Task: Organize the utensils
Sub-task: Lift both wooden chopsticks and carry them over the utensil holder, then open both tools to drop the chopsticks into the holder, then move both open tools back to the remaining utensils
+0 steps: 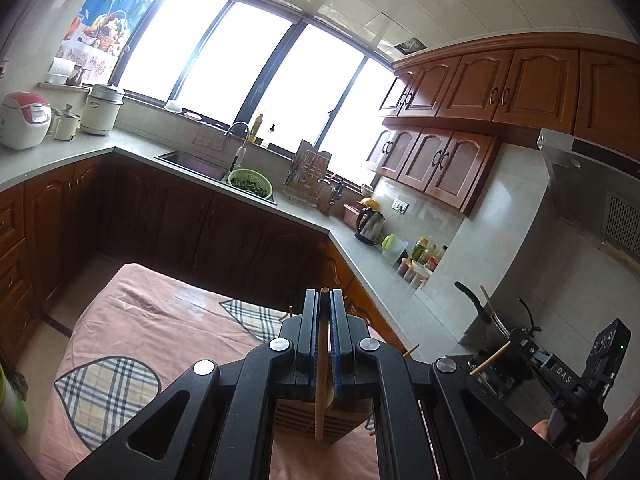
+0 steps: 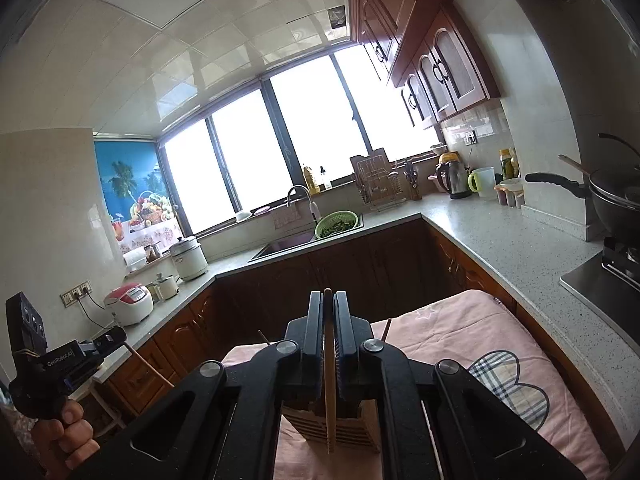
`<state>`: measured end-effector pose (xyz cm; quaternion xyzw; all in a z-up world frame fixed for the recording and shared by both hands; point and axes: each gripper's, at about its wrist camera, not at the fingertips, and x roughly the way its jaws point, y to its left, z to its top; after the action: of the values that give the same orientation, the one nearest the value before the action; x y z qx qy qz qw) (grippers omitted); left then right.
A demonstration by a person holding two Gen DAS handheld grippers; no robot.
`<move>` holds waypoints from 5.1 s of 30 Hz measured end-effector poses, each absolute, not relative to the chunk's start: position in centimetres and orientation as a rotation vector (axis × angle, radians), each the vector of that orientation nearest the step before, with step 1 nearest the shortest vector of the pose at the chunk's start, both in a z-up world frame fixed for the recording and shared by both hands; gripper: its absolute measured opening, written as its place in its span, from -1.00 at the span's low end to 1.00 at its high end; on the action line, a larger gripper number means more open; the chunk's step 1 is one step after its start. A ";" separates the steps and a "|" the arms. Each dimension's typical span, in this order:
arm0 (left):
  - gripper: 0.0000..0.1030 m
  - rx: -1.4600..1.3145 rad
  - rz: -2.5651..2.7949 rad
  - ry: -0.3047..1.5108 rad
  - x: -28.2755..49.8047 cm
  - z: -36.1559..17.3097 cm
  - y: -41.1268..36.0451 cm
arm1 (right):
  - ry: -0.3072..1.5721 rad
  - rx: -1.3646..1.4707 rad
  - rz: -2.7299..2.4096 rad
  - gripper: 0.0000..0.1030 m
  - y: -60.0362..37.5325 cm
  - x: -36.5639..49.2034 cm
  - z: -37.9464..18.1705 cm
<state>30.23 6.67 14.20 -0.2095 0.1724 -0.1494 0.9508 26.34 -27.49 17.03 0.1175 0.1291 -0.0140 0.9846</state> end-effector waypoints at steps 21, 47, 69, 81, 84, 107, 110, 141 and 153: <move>-0.93 -0.419 -0.223 0.419 42.9 8.1 1.5 | 0.304 0.270 -0.098 -0.91 -30.0 34.2 12.0; -0.91 -0.342 -0.207 0.502 45.7 5.2 -1.0 | 0.427 0.320 -0.103 -0.91 -30.7 36.2 6.9; 0.55 -0.387 -0.184 0.523 42.2 5.4 0.9 | 0.387 0.388 -0.059 0.87 -30.8 33.6 7.9; 0.56 -0.385 -0.197 0.540 35.2 5.5 2.9 | 0.420 0.379 -0.011 0.93 -29.0 29.5 7.4; 0.56 -0.382 -0.198 0.549 33.1 5.3 3.4 | 0.424 0.376 -0.004 0.96 -28.6 28.0 7.3; 0.56 -0.423 -0.138 0.684 22.2 3.7 6.1 | 0.532 0.346 -0.016 0.96 -26.6 19.5 3.7; 0.56 -0.426 -0.133 0.696 21.4 3.4 6.2 | 0.554 0.324 -0.022 0.96 -26.2 18.7 3.0; 0.55 -0.303 -0.101 0.848 21.5 0.1 3.9 | 0.723 0.199 -0.053 0.95 -24.6 17.7 -2.6; 0.54 -0.289 -0.095 0.912 24.0 -2.0 3.1 | 0.808 0.179 -0.070 0.74 -24.9 19.3 -5.1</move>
<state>23.96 3.10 -2.00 -0.1389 0.4386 -0.0457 0.8867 19.33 -24.89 -5.10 0.0869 0.3926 -0.0339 0.9150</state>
